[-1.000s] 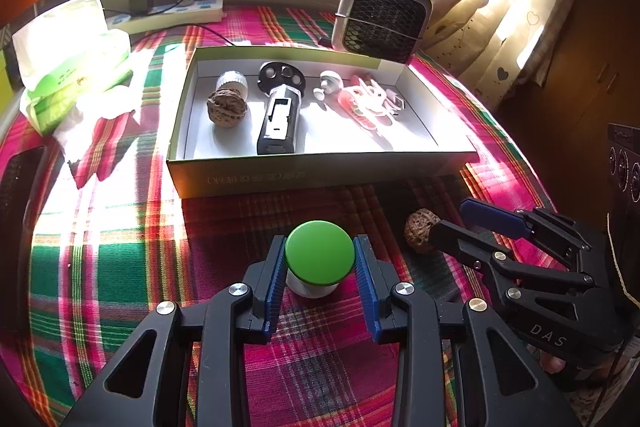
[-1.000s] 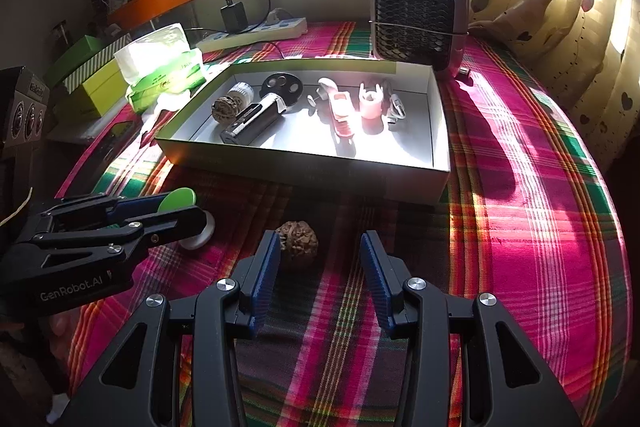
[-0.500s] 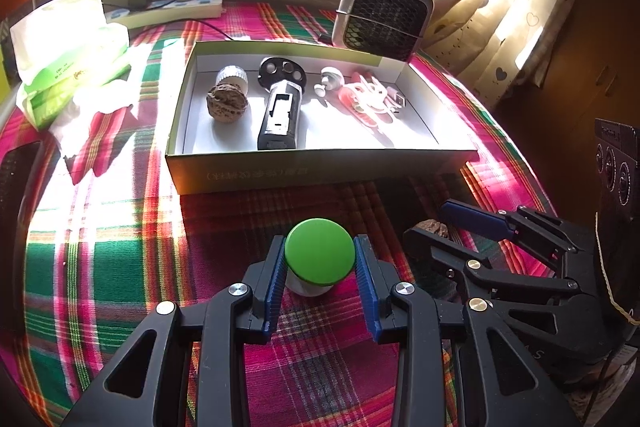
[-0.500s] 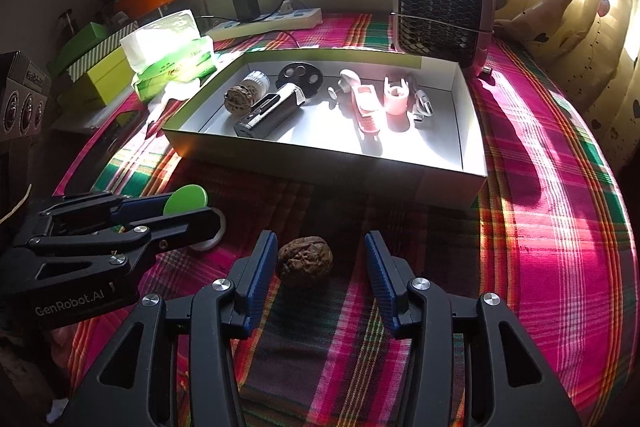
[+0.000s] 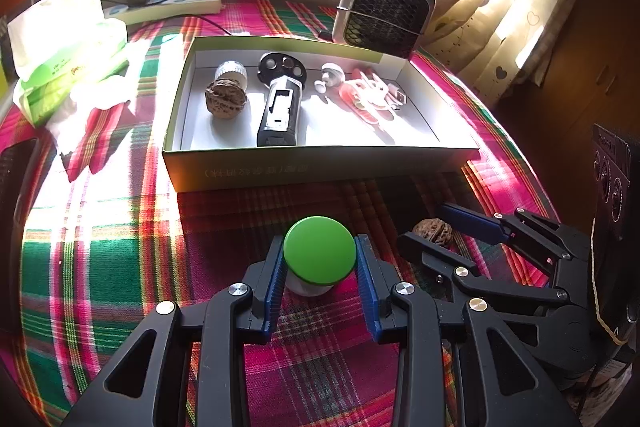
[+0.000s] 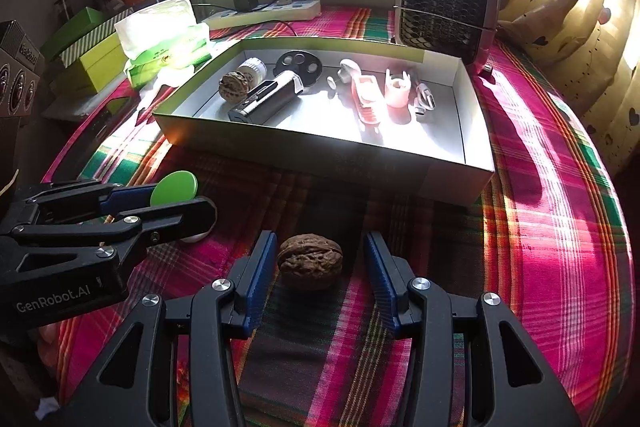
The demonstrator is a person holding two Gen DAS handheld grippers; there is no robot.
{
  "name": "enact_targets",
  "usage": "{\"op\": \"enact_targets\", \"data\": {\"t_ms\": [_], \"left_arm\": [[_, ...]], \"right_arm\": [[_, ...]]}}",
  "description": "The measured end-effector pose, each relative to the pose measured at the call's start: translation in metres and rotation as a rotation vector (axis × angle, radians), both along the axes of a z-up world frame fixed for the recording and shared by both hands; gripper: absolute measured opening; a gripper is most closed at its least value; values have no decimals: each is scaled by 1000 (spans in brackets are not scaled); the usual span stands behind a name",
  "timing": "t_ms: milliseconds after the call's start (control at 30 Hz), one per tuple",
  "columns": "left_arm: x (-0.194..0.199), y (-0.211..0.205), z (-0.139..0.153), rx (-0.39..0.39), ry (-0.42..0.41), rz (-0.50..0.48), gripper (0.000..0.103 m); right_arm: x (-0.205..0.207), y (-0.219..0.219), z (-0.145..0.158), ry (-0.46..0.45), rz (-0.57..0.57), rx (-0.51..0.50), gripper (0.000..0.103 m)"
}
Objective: Organize objects
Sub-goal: 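Grasp the walnut with the right tool while the left tool holds the green mushroom, then lift and carry the green mushroom and walnut over the white box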
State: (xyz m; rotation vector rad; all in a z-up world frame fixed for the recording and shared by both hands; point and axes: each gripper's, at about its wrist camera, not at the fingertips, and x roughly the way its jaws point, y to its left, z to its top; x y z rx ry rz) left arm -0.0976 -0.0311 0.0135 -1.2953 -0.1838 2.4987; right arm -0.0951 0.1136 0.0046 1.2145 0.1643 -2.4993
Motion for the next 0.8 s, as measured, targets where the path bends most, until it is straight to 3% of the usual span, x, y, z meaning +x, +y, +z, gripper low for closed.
{"op": "enact_targets", "data": {"t_ms": [400,567,800], "left_arm": [[0,0,1,-5,-1,4,31],[0,2,1,-22,2,3,31],[1,2,1,-31,4,4,30]], "right_arm": [[2,3,0,3,-7,4,46],[3,3,0,6,-3,5,32],[3,3,0,7,-1,0,32]]}}
